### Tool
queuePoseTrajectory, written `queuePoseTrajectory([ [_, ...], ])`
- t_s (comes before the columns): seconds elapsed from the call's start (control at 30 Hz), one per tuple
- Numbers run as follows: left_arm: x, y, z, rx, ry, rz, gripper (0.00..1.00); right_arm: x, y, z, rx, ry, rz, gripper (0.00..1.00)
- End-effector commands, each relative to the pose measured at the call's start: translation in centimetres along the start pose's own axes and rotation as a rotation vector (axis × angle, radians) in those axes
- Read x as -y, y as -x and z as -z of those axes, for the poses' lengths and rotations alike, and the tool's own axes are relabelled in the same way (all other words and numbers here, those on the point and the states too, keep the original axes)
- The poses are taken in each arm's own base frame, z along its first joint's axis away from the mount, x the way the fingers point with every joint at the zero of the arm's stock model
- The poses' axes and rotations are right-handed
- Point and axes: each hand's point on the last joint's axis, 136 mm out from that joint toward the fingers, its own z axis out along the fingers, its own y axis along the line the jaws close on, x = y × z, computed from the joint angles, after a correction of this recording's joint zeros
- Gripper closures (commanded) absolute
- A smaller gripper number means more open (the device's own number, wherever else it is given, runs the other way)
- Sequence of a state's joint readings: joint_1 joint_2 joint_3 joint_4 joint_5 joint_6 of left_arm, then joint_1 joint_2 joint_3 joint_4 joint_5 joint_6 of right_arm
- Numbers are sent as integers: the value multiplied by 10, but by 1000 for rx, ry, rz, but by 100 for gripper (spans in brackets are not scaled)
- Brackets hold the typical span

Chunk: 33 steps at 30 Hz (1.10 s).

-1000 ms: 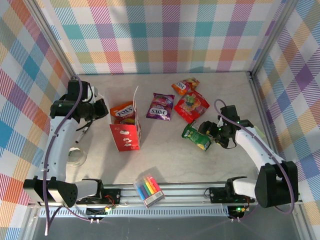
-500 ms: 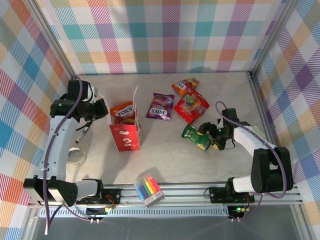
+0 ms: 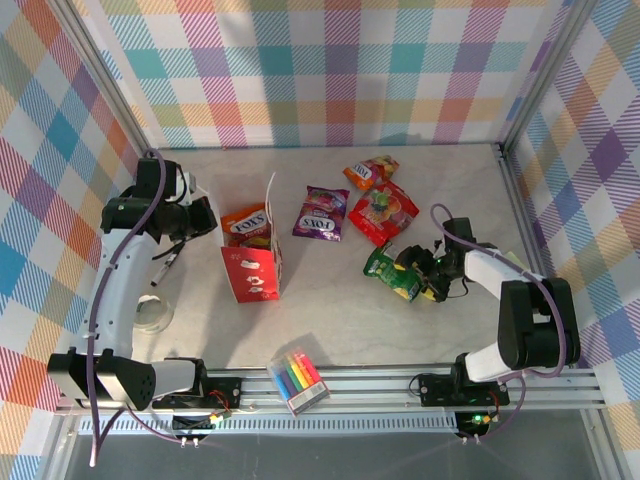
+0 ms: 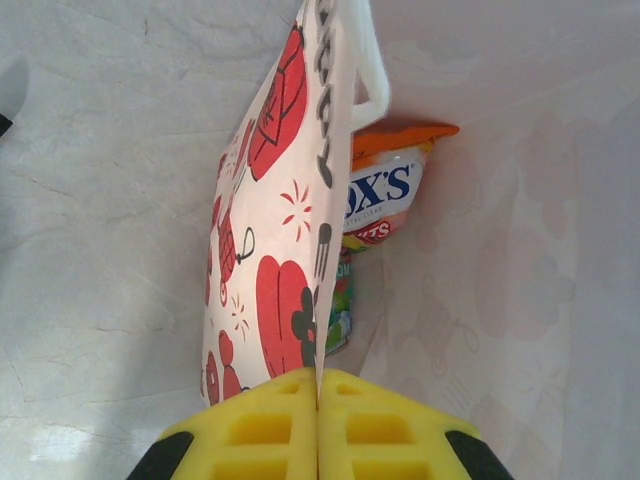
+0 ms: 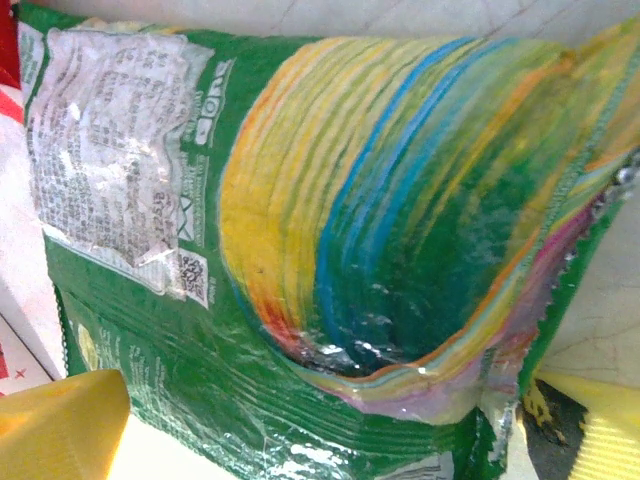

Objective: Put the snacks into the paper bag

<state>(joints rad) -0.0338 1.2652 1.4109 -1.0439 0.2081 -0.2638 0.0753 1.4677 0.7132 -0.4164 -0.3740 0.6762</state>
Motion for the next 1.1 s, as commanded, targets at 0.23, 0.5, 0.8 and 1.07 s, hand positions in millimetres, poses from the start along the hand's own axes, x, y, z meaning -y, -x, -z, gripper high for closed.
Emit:
queuePoseTrajectory([
  [0.23, -8, -4, -3, -29, 27, 0, 96, -16, 2, -7, -12, 76, -6, 9],
  [0.5, -7, -4, -4, -28, 20, 1, 96, -18, 2, 1, 14, 50, 7, 10],
  [0.8, -7, -4, -4, -30, 23, 0, 96, -22, -6, 1, 5, 40, 21, 12],
  [1.07, -7, -4, -5, -32, 20, 0, 96, -15, -6, -14, -21, 9, 15, 12],
])
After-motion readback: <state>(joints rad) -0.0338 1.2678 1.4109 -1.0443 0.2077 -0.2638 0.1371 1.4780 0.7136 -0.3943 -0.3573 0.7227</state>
